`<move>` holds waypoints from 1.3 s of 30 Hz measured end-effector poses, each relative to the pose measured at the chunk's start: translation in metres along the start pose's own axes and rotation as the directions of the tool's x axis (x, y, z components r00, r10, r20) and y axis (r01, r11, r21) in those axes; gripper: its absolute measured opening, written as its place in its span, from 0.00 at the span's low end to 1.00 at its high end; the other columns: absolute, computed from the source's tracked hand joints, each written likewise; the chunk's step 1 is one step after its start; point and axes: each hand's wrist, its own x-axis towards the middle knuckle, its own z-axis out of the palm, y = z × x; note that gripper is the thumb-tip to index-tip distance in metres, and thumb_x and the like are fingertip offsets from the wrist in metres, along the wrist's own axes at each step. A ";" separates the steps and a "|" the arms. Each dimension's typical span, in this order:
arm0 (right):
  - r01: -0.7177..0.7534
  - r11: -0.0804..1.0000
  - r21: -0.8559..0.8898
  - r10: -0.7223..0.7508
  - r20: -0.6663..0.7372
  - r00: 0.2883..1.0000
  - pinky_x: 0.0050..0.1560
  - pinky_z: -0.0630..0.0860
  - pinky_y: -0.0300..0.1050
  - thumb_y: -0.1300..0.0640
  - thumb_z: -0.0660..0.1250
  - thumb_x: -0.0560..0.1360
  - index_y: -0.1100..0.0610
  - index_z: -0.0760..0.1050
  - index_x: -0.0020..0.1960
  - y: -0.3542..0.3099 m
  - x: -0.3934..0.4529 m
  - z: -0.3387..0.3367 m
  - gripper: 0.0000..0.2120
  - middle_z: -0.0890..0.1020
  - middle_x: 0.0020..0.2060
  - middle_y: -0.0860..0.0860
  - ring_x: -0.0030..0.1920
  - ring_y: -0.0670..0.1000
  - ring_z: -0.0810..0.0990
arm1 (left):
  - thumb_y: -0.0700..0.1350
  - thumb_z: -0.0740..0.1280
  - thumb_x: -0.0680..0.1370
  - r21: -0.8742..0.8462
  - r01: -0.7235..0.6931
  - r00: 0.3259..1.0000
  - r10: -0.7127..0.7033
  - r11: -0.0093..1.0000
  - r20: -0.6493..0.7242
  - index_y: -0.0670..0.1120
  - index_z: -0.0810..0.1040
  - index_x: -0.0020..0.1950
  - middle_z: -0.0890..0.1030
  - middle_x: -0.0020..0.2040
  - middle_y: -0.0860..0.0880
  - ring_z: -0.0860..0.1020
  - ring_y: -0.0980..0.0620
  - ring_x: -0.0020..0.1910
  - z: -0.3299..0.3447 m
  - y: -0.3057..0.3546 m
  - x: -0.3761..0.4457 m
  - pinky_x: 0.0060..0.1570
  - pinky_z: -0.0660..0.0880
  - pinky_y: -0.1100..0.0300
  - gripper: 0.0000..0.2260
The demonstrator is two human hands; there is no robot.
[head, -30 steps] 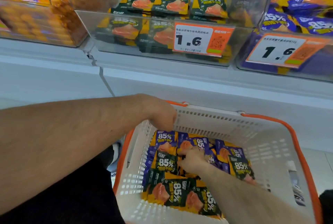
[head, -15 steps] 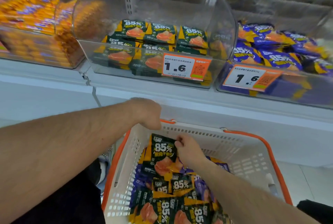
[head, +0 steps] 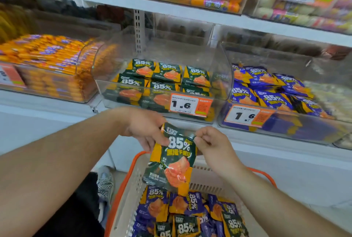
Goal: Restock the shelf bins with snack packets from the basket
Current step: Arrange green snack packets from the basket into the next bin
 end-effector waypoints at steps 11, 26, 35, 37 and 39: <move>0.538 0.339 -0.772 -0.673 0.201 0.712 0.70 0.59 0.55 0.55 0.70 0.59 0.52 0.64 0.74 -0.067 -0.012 -0.014 0.44 0.67 0.73 0.52 0.73 0.57 0.64 | 0.41 0.64 0.81 -0.471 -0.386 0.892 0.191 0.793 -0.409 0.39 0.79 0.53 0.81 0.34 0.45 0.78 0.56 0.28 -0.026 0.034 -0.020 0.26 0.72 0.68 0.07; 0.170 0.469 -0.867 0.067 0.226 0.972 0.53 0.73 0.47 0.62 0.56 0.80 0.59 0.78 0.60 -0.133 0.104 -0.028 0.14 0.79 0.58 0.59 0.59 0.60 0.76 | 0.47 0.65 0.79 0.202 -0.235 0.391 0.283 0.951 -0.876 0.52 0.77 0.39 0.79 0.33 0.54 0.78 0.55 0.36 -0.022 0.032 -0.002 0.40 0.76 0.59 0.09; 0.186 0.446 -0.875 0.142 0.275 0.951 0.38 0.65 0.44 0.36 0.41 0.81 0.57 0.76 0.59 -0.117 0.108 -0.023 0.33 0.73 0.37 0.52 0.39 0.48 0.72 | 0.43 0.65 0.78 0.234 -0.276 0.374 0.328 0.932 -0.868 0.52 0.75 0.34 0.79 0.32 0.52 0.77 0.54 0.36 -0.023 0.025 -0.004 0.41 0.74 0.59 0.13; 0.142 0.501 -0.854 0.174 0.260 0.950 0.45 0.66 0.45 0.35 0.41 0.81 0.56 0.76 0.51 -0.118 0.108 -0.022 0.32 0.73 0.38 0.53 0.38 0.47 0.70 | 0.43 0.66 0.78 0.247 -0.270 0.375 0.338 0.930 -0.863 0.52 0.75 0.34 0.80 0.33 0.52 0.79 0.53 0.36 -0.022 0.026 -0.004 0.42 0.76 0.56 0.13; 0.114 0.526 -0.843 0.190 0.247 0.950 0.49 0.66 0.46 0.35 0.42 0.81 0.54 0.72 0.41 -0.121 0.105 -0.022 0.30 0.73 0.37 0.53 0.38 0.48 0.70 | 0.44 0.66 0.78 0.248 -0.256 0.391 0.334 0.934 -0.857 0.52 0.75 0.34 0.80 0.34 0.53 0.79 0.53 0.36 -0.021 0.026 -0.003 0.43 0.78 0.54 0.12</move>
